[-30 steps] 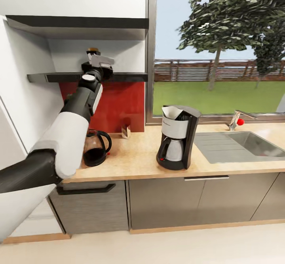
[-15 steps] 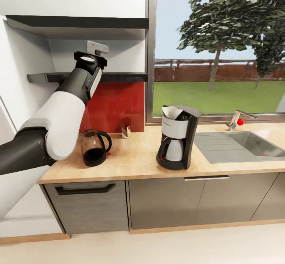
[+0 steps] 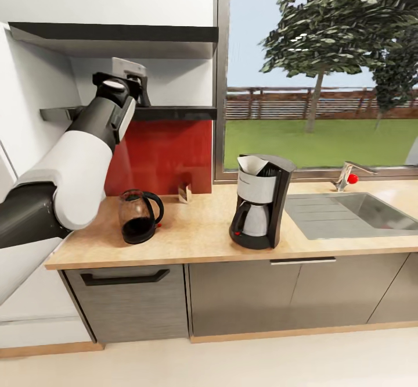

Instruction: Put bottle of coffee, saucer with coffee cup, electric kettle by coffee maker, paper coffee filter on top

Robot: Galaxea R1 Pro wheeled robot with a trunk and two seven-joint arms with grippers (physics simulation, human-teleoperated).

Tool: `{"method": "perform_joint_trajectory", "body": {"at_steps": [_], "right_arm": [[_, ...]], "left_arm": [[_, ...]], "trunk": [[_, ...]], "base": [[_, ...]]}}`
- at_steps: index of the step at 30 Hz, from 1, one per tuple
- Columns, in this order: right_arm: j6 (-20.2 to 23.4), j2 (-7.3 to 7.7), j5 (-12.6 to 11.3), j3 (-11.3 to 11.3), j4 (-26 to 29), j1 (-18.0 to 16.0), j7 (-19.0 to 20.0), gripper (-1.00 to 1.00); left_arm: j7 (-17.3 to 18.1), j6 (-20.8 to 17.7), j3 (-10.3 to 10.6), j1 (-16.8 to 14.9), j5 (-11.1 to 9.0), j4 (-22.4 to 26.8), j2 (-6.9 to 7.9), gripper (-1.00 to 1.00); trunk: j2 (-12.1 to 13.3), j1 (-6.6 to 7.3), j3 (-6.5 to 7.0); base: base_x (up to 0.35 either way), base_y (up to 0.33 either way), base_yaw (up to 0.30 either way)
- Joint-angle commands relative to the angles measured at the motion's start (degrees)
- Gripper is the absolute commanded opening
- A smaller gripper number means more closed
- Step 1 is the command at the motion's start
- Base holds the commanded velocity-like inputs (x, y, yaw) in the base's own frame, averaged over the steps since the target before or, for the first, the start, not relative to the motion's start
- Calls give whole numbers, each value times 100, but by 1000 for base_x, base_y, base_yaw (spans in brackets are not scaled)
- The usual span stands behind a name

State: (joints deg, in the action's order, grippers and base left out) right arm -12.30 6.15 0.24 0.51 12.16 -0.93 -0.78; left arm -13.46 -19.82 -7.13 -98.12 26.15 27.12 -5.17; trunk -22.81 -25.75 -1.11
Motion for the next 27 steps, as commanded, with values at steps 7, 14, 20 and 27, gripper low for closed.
{"method": "perform_joint_trajectory", "body": {"at_steps": [7, 14, 20, 27], "right_arm": [[-6, 0, 2, 11, -11, -4, -3, 100], [-14, 0, 2, 17, -222, -4, 0, 100], [-10, -7, 2, 18, -277, -4, 2, 100], [-8, -9, 2, 20, -283, -4, -1, 100]], "left_arm": [[2, -62, -84, -5, 20, 20, 16, 100], [-4, -34, -95, 11, 12, 24, 57, 100], [-5, -23, -88, 51, 6, 37, 53, 100], [-7, -62, -116, 56, -20, 39, 102, 100]], "trunk": [[-11, -3, -12], [-11, -3, -12], [-11, -3, -12], [-11, -3, -12]], "base": [[124, -27, 0], [282, -13, 0], [56, -1, 0], [175, 38, 0]]}}
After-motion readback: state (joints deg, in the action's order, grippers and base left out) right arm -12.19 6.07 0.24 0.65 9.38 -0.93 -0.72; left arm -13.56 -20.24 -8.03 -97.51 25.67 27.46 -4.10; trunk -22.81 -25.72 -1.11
